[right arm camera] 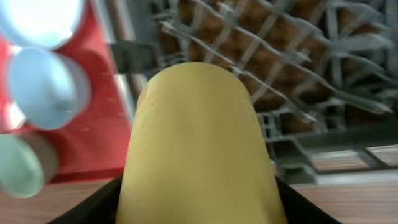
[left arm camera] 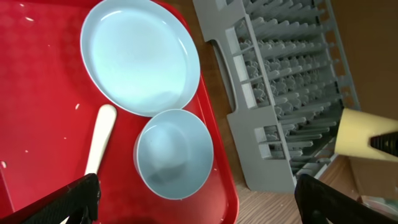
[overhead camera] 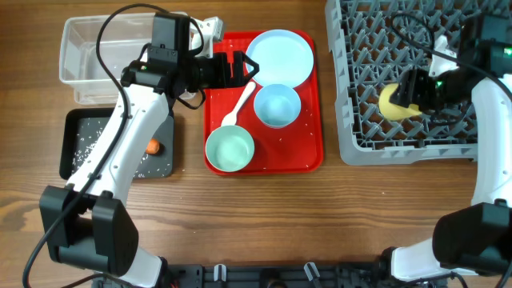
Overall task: Sort waste into correct bins and load items into the dishwasher rack
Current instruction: 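Carry the yellow cup with the right gripper and place it in the rack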
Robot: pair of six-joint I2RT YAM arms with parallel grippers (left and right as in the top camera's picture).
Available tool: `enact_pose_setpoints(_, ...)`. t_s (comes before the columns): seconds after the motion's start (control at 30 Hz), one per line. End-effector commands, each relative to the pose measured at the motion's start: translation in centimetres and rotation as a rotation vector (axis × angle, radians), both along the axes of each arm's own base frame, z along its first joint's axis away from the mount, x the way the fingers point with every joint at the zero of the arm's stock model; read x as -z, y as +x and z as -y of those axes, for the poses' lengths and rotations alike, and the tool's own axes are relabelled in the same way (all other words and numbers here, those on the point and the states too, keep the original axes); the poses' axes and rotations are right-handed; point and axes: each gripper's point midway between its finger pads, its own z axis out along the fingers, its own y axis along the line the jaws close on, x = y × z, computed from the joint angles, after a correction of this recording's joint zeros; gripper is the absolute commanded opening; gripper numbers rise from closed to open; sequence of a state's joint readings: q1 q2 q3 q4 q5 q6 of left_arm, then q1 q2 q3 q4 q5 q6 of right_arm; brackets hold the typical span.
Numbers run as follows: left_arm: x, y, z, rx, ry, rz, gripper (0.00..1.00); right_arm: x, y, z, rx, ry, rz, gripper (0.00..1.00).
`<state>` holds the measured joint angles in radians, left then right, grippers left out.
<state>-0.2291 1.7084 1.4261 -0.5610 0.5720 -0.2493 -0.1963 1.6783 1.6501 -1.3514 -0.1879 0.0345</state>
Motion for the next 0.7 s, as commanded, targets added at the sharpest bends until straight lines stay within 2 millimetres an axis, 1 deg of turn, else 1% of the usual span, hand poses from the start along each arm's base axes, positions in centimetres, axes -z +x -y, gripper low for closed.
enact_pose_setpoints(0.0,-0.3,0.2,-0.1,-0.005,0.012,0.019,1.00,-0.3,-0.6,0.7,0.037,-0.171,-0.038,0.46)
enact_pose_setpoints(0.03,-0.3,0.2,-0.1,-0.005,0.012,0.019,1.00,-0.2,-0.8,0.4,0.027,-0.189,-0.051,0.46)
enact_pose_setpoints(0.07,-0.3,0.2,-0.1,-0.005,0.011,0.019,1.00,0.0,-0.9,-0.6,-0.003,-0.193,-0.065,0.46)
enact_pose_setpoints(0.1,-0.3,0.2,-0.1,-0.005,0.012,0.019,1.00,0.4,-0.9,-1.1,-0.016,-0.197,-0.075,0.46)
enact_pose_setpoints(0.23,-0.3,0.2,-0.1,-0.005,0.012,0.019,1.00,2.5,-1.1,-2.0,-0.048,-0.206,-0.169,0.46)
enact_pose_setpoints(0.27,-0.3,0.2,-0.1,-0.005,0.012,0.019,1.00,3.4,-1.3,-2.1,-0.056,-0.204,-0.209,0.46)
enact_pose_setpoints(0.43,-0.3,0.2,-0.1,-0.005,0.012,0.019,1.00,6.2,-1.1,-2.6,-0.073,-0.185,-0.301,0.47)
enact_pose_setpoints(0.57,-0.3,0.2,-0.1,-0.005,0.012,0.019,1.00,7.9,-0.7,-2.8,-0.078,-0.176,-0.339,0.47)
enact_pose_setpoints(0.6,-0.3,0.2,-0.1,-0.005,0.012,0.019,1.00,8.3,-0.7,-2.8,-0.079,-0.175,-0.348,0.50)
enact_pose_setpoints(0.63,-0.3,0.2,-0.1,-0.005,0.012,0.019,1.00,8.4,-0.7,-2.9,-0.080,-0.168,-0.352,0.57)
enact_pose_setpoints(0.67,-0.3,0.2,-0.1,-0.005,0.011,0.019,1.00,8.5,-0.6,-2.9,-0.081,-0.168,-0.354,0.68)
